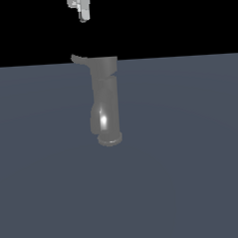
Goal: Turn on the faucet by rotating a designated handle.
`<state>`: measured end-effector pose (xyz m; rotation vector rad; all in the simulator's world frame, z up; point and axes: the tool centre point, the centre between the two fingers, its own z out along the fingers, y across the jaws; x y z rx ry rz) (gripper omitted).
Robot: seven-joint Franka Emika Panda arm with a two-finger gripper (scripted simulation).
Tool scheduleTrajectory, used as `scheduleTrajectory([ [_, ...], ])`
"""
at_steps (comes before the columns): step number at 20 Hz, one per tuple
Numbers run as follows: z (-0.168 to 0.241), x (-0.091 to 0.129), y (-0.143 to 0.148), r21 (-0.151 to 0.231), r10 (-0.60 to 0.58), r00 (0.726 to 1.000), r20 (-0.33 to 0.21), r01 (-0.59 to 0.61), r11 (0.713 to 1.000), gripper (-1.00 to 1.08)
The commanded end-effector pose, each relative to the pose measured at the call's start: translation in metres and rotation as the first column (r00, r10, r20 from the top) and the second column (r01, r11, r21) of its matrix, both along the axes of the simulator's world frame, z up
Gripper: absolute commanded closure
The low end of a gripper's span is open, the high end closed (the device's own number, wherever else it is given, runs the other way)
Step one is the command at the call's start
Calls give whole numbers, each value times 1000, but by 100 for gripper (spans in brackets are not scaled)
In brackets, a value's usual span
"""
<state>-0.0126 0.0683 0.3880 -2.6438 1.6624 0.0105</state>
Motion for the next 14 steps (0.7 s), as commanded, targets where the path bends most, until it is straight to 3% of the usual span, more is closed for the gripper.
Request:
scheduleTrajectory([
  [1, -11, 11, 5, -1, -60, 998, -2, 60, 998, 108],
  [14, -67, 59, 29, -14, -329, 944, -6, 329, 944, 108],
])
